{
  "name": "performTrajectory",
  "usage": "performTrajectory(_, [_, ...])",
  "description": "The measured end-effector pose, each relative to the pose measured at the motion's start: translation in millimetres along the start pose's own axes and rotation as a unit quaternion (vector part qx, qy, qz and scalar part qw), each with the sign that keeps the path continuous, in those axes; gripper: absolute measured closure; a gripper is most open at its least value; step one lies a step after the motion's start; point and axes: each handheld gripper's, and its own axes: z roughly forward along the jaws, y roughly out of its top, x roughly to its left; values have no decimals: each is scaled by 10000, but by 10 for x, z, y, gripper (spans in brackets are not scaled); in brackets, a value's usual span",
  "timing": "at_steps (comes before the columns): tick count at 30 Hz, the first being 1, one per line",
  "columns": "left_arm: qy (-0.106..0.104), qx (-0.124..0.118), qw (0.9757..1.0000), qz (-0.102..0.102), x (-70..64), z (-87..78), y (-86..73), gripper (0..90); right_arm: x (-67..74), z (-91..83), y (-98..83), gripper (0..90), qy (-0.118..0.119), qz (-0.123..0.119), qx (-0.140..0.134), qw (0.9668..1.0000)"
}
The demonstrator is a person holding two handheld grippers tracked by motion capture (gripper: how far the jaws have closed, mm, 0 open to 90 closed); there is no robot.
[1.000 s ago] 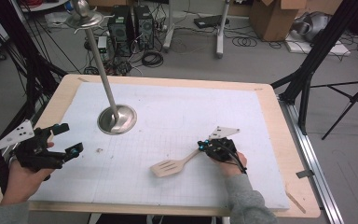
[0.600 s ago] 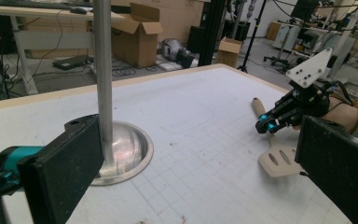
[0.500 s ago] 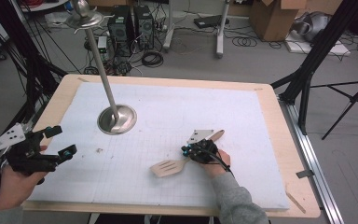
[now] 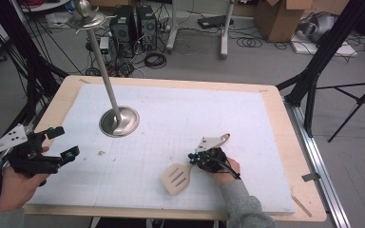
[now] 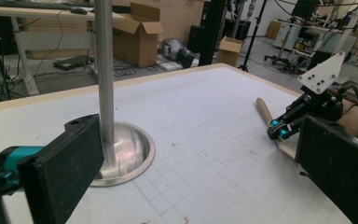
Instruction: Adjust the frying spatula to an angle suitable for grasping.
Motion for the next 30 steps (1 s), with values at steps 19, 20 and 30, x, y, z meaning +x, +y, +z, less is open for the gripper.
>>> performTrajectory(19, [33, -22, 10000, -56, 8, -8, 1, 17, 89, -271, -221, 900, 206, -97, 83, 9997])
performTrajectory(20, [30, -6, 10000, -46, 10, -6, 1, 17, 98, -285, -232, 900, 215, -109, 88, 9997])
performTrajectory(30, [107, -18, 9999, -17, -3, 1, 8, 18, 100, -397, -347, 900, 355, -23, 36, 9994])
